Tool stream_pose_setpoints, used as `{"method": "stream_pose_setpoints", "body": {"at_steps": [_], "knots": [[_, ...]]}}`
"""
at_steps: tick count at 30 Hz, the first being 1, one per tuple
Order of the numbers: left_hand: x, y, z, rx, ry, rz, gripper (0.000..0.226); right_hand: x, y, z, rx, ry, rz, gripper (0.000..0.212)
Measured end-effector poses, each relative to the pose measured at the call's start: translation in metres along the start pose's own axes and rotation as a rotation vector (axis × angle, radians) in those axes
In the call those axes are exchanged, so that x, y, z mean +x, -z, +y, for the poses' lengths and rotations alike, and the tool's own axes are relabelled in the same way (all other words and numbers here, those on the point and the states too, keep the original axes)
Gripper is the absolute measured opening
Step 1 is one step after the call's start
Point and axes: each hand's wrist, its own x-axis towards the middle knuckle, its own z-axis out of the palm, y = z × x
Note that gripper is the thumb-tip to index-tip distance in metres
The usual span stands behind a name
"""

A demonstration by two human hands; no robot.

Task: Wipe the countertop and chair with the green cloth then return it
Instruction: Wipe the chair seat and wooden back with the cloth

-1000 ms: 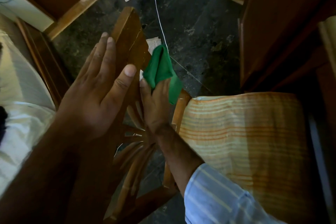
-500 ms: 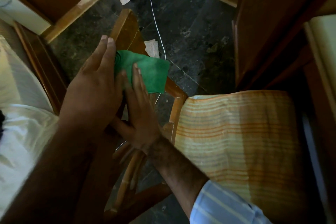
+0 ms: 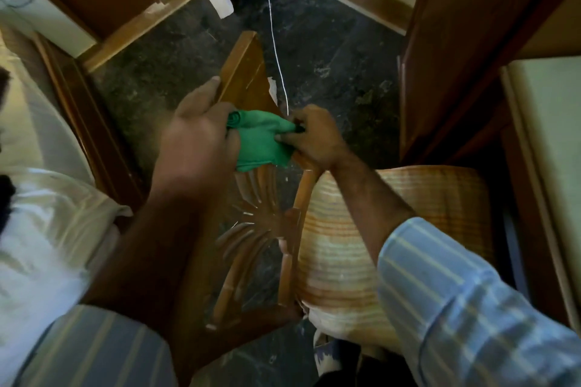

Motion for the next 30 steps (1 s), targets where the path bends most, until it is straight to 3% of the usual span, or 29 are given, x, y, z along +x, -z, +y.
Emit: {"method": "stream_pose_setpoints", "body": {"at_steps": [2, 5, 7, 11, 15, 18, 23, 26, 30], "knots": [[0.000, 0.006, -0.002, -0.008, -0.028, -0.003, 0.039, -0.008, 0.013, 0.005, 0.118, -0.054, -0.019, 0.023], [-0.004, 0.020, -0.001, -0.165, -0.085, 0.005, 0.036, -0.038, 0.034, 0.005, 0.556, -0.221, -0.094, 0.016], [-0.015, 0.027, 0.005, -0.319, -0.101, 0.013, 0.035, -0.065, 0.052, 0.002, 0.796, -0.278, -0.052, 0.019], [-0.036, 0.035, 0.031, -0.748, 0.142, 0.022, 0.025, -0.129, 0.090, -0.003, 1.067, -0.294, 0.064, 0.030], [-0.046, 0.036, 0.073, -1.153, 0.273, -0.120, 0.020, -0.190, 0.124, -0.005, 1.040, -0.409, 0.188, 0.033], [-0.052, 0.033, 0.106, -1.200, 0.295, -0.275, 0.024, -0.235, 0.160, -0.003, 1.011, -0.468, 0.274, 0.023], [-0.069, 0.029, 0.162, -1.483, 0.347, -0.520, 0.029, -0.314, 0.222, -0.006, 1.024, -0.450, 0.334, 0.046], [-0.078, 0.027, 0.199, -1.626, 0.403, -0.728, 0.016, -0.361, 0.252, -0.009, 0.974, -0.457, 0.438, 0.047], [-0.099, 0.027, 0.255, -1.622, 0.332, -1.004, 0.021, -0.429, 0.282, -0.007, 0.920, -0.519, 0.633, 0.047]]}}
